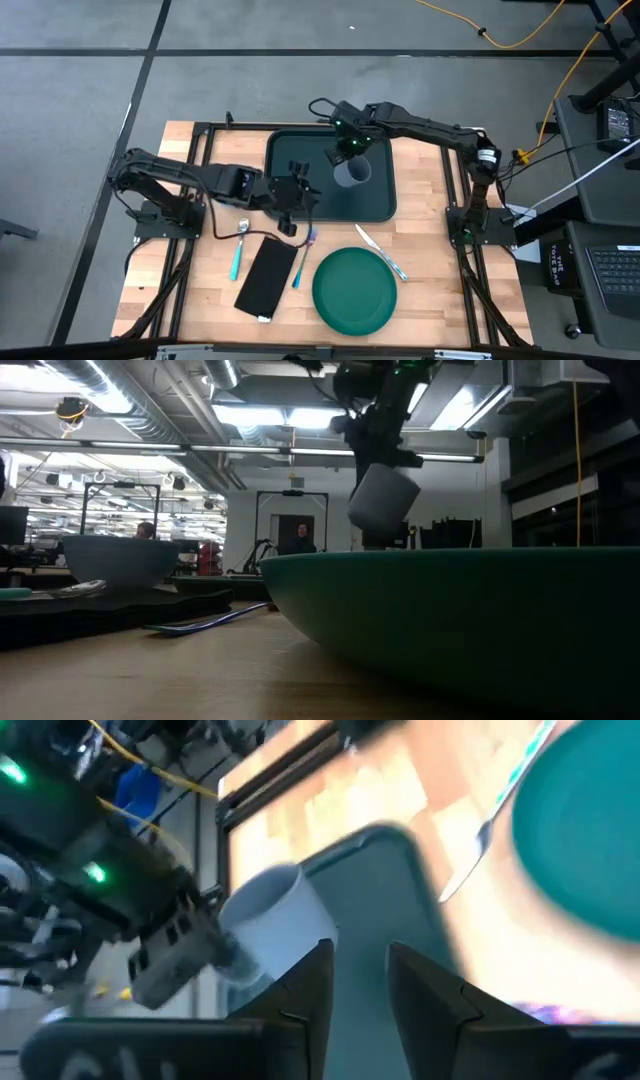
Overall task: Set up tray
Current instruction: Put the gray cup on the top left of the black serving tray
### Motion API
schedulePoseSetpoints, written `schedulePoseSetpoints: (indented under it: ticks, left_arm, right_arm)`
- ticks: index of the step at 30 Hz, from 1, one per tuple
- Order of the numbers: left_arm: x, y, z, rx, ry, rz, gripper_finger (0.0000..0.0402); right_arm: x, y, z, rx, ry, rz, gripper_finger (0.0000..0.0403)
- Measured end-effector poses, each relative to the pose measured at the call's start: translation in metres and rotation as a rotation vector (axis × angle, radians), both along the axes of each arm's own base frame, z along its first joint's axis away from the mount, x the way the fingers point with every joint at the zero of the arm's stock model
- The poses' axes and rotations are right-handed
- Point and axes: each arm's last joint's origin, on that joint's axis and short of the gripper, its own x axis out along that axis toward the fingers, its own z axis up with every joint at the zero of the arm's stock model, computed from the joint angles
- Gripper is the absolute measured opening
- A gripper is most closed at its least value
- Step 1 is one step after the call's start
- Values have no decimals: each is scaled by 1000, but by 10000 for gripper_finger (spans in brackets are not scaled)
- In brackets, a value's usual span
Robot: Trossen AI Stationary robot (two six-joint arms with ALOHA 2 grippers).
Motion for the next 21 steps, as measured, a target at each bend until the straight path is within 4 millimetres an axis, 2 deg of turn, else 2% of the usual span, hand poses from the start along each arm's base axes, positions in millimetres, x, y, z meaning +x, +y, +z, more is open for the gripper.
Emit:
schedulePoseSetpoints:
  ticks: [4,12,18,21]
  left_arm:
    - [-13,0,-7,-98,-67,-92,58]
    - [-50,20,-64,-105,-306,-83,10]
    - [-68,33,-100,-138,-458,-105,3]
    - [-71,38,-109,-144,-485,-93,3]
  right_arm:
    - [8,-3,-10,-9,2,23,55]
    - [10,-14,-19,-29,26,45,55]
    - [9,-35,-31,-40,34,0,55]
    - [9,-46,-41,-16,53,-21,55]
